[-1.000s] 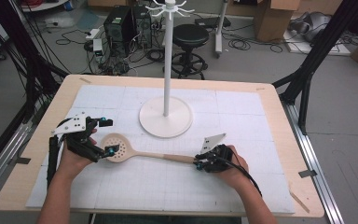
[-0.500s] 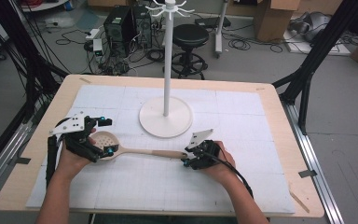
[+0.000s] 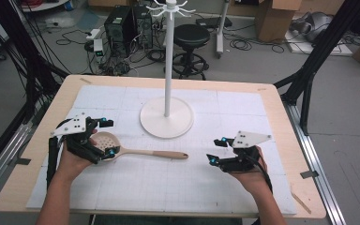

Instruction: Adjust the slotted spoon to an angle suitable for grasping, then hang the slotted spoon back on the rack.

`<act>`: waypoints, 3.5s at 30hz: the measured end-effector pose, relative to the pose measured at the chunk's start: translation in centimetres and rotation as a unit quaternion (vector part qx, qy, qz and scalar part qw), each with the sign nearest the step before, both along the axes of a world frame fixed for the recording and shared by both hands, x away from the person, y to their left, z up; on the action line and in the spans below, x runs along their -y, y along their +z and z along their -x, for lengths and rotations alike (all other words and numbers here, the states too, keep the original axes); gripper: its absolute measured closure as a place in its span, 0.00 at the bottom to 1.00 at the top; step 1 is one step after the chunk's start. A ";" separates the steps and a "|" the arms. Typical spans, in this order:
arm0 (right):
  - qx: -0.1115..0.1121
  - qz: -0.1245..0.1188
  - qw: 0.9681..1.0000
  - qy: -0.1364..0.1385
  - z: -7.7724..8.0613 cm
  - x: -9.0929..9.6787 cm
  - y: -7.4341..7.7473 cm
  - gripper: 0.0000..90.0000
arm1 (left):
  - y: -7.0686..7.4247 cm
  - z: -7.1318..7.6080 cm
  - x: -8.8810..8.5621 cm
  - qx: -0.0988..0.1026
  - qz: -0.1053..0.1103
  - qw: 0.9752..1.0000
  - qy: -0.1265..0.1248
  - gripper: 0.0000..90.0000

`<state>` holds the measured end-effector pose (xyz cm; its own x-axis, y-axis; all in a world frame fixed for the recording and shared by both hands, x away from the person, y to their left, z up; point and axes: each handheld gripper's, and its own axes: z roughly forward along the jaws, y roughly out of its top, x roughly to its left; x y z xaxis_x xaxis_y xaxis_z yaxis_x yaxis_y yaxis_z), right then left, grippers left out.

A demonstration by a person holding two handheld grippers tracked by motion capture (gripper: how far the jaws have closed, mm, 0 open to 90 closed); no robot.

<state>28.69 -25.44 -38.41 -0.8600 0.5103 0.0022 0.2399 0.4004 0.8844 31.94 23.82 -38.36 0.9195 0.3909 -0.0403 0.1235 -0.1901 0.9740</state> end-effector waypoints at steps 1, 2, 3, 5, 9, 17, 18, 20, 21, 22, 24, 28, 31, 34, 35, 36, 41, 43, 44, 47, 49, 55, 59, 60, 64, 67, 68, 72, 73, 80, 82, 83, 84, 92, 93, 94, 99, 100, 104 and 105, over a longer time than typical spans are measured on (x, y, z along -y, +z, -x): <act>0.005 -0.009 1.000 -0.004 0.2 0.5 -0.1 0.41 | 0.0 -0.1 0.1 0.000 -0.001 1.000 -0.001 0.02; 0.003 -0.016 1.000 -0.008 0.5 0.9 -0.2 0.40 | 0.0 -0.1 0.1 -0.001 -0.001 1.000 -0.001 0.02; 0.003 -0.019 1.000 -0.013 0.6 1.2 -0.3 0.39 | -0.1 -0.1 0.2 -0.001 -0.002 1.000 -0.001 0.02; 0.003 -0.023 1.000 -0.015 0.8 1.8 -0.5 0.37 | 0.0 -0.1 0.3 -0.001 -0.004 1.000 -0.004 0.02; 0.007 -0.047 0.998 -0.030 0.8 2.8 -0.5 0.32 | 0.3 0.1 0.4 0.004 -0.001 1.000 -0.009 0.02; 0.019 -0.095 0.993 -0.060 0.2 3.4 0.0 0.22 | 0.6 0.1 0.8 0.006 -0.002 1.000 -0.025 0.02; 0.018 -0.098 0.993 -0.063 0.1 3.4 0.0 0.22 | 0.6 0.0 0.8 0.006 -0.004 1.000 -0.024 0.02; 0.018 -0.104 0.992 -0.069 0.1 3.6 0.1 0.21 | 0.5 0.0 0.9 0.004 -0.004 1.000 -0.024 0.02; 0.020 -0.105 0.992 -0.069 0.1 3.6 0.1 0.21 | 0.6 0.1 0.9 0.004 -0.004 1.000 -0.024 0.02; 0.021 -0.105 0.992 -0.070 0.1 3.7 0.1 0.21 | 0.6 0.1 0.9 0.005 -0.005 1.000 -0.026 0.02; 0.023 -0.108 0.991 -0.071 0.2 3.8 0.2 0.21 | 0.6 0.1 1.0 0.006 -0.004 1.000 -0.027 0.02; 0.022 -0.104 0.991 -0.078 0.2 4.0 0.1 0.20 | 0.6 0.1 1.0 0.006 -0.007 1.000 -0.027 0.02; 0.012 -0.098 0.992 -0.078 -0.1 4.0 -0.2 0.19 | 0.6 0.2 1.0 0.007 -0.006 1.000 -0.027 0.02; 0.014 -0.096 0.992 -0.077 -0.1 4.0 -0.2 0.19 | 0.6 0.2 1.1 0.006 -0.006 1.000 -0.027 0.02; 0.014 -0.099 0.992 -0.076 -0.1 4.0 -0.2 0.19 | 0.6 0.2 1.1 0.006 -0.005 1.000 -0.029 0.02; 0.012 -0.100 0.992 -0.075 -0.1 4.0 -0.2 0.19 | 0.6 0.1 1.1 0.007 -0.005 1.000 -0.029 0.02; 0.013 -0.097 0.992 -0.078 -0.2 4.0 -0.2 0.19 | 0.7 0.2 1.0 0.006 -0.004 1.000 -0.026 0.02; 0.012 -0.098 0.992 -0.078 -0.2 4.0 -0.3 0.19 | 0.8 0.2 1.0 0.008 -0.004 1.000 -0.028 0.02; 0.011 -0.097 0.992 -0.078 -0.1 4.0 -0.3 0.19 | 0.8 0.2 1.0 0.008 -0.007 1.000 -0.028 0.02; 0.010 -0.089 0.993 -0.076 -0.2 4.0 -0.5 0.19 | 0.8 0.2 1.4 0.006 -0.014 0.999 -0.028 0.02; 0.009 -0.088 0.993 -0.078 -0.2 4.1 -0.5 0.19 | 0.9 0.4 1.9 0.004 -0.020 0.999 -0.033 0.02; 0.014 -0.097 0.992 -0.083 -0.2 4.7 -0.4 0.19 | 1.5 0.0 3.3 0.004 -0.067 0.998 -0.017 0.02; 0.012 -0.100 0.991 -0.084 -0.3 4.9 -0.5 0.19 | 1.8 -0.9 5.0 -0.003 -0.095 0.995 -0.018 0.02; 0.011 -0.101 0.991 -0.084 -0.3 4.9 -0.5 0.19 | 1.9 -1.2 5.6 -0.006 -0.103 0.994 -0.023 0.02; 0.009 -0.099 0.992 -0.083 -0.5 4.8 -0.6 0.19 | 1.8 -2.2 7.7 -0.021 -0.136 0.990 -0.039 0.02; 0.007 -0.097 0.992 -0.081 -0.5 4.7 -0.6 0.19 | 1.5 -2.8 9.4 -0.031 -0.171 0.983 -0.053 0.02; 0.005 -0.096 0.992 -0.080 -0.4 4.7 -0.6 0.19 | 1.4 -3.0 9.9 -0.033 -0.180 0.981 -0.059 0.02; 0.006 -0.092 0.993 -0.078 -0.5 4.6 -0.6 0.19 | 0.6 -3.5 11.8 -0.047 -0.218 0.972 -0.072 0.02; 0.009 -0.087 0.993 -0.080 -0.5 4.5 -0.6 0.19 | 0.4 -3.6 12.3 -0.044 -0.231 0.969 -0.072 0.02; 0.020 -0.077 0.994 -0.079 -0.4 4.2 -0.5 0.19 | -1.0 -4.3 14.0 -0.066 -0.292 0.950 -0.084 0.26; 0.023 -0.072 0.994 -0.078 -0.4 4.2 -0.5 0.19 | -1.5 -4.4 14.3 -0.071 -0.309 0.944 -0.093 0.30; 0.023 -0.073 0.994 -0.078 -0.4 4.2 -0.5 0.19 | -1.7 -4.4 14.4 -0.073 -0.316 0.941 -0.094 0.30; 0.022 -0.074 0.994 -0.078 -0.4 4.3 -0.5 0.19 | -2.0 -4.4 14.6 -0.074 -0.328 0.937 -0.093 0.30; 0.021 -0.070 0.994 -0.076 -0.4 4.1 -0.6 0.19 | -3.5 -4.8 15.4 -0.091 -0.398 0.909 -0.086 0.43; 0.022 -0.070 0.994 -0.076 -0.5 4.1 -0.6 0.19 | -3.5 -4.9 15.5 -0.095 -0.408 0.904 -0.088 0.46; 0.021 -0.070 0.994 -0.076 -0.5 4.1 -0.6 0.19 | -3.7 -5.0 15.6 -0.103 -0.414 0.900 -0.089 0.52; 0.020 -0.066 0.995 -0.075 -0.5 4.0 -0.7 0.19 | -3.4 -5.1 16.5 -0.111 -0.438 0.887 -0.100 0.63; 0.021 -0.066 0.995 -0.075 -0.5 3.9 -0.7 0.19 | -3.2 -5.1 16.8 -0.110 -0.449 0.881 -0.105 0.65; 0.019 -0.063 0.995 -0.073 -0.4 3.9 -0.7 0.19 | -3.1 -5.3 17.3 -0.113 -0.464 0.871 -0.116 0.68; 0.021 -0.063 0.995 -0.073 -0.4 3.9 -0.7 0.19 | -3.1 -5.4 17.3 -0.117 -0.464 0.870 -0.119 0.69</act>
